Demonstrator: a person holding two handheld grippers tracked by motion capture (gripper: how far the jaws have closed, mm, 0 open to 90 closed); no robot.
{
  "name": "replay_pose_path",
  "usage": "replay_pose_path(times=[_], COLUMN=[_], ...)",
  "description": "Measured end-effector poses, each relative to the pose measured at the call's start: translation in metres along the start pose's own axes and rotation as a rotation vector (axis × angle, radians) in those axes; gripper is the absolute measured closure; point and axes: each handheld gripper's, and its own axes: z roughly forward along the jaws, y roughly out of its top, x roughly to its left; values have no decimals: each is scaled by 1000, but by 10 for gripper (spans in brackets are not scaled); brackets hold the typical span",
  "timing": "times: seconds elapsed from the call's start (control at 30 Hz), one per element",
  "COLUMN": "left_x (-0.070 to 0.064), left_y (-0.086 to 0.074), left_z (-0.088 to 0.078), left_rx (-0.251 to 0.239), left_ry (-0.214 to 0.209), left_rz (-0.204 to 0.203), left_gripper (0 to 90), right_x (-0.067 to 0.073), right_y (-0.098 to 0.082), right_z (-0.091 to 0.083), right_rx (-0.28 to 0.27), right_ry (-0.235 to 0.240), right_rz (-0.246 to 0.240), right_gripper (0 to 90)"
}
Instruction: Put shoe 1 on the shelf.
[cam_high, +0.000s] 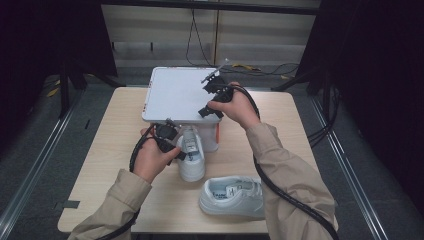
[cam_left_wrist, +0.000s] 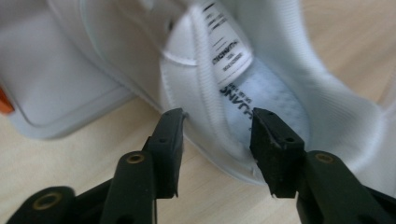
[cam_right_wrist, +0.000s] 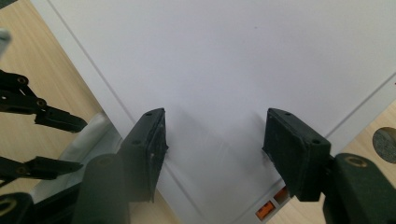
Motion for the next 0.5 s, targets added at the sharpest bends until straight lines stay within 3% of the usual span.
replay_pose_path(times=[0.03,0.07,0.13,0.23,0.37,0.5], left_x=[0,3,4,7,22,36], left_y=[0,1,2,1,-4,-7], left_z=[0,0,-1,-9,-15,-22], left_rx=[0,19,21,-11,-48,-99], left_ry=[0,-6,0,74,38,40], left_rz=[0,-57,-74,-83,-156,-215], left_gripper=[633,665,760,817,851,858], right_x=[0,0,0,0,0,-1], right_y=[0,0,0,0,1,1], right_z=[0,0,0,0,1,1], right_rx=[2,0,-1,-4,-3,-2], right_ry=[-1,0,0,1,-4,-1], right_rz=[0,-1,3,5,2,1], right_gripper=[390,390,390,390,390,391])
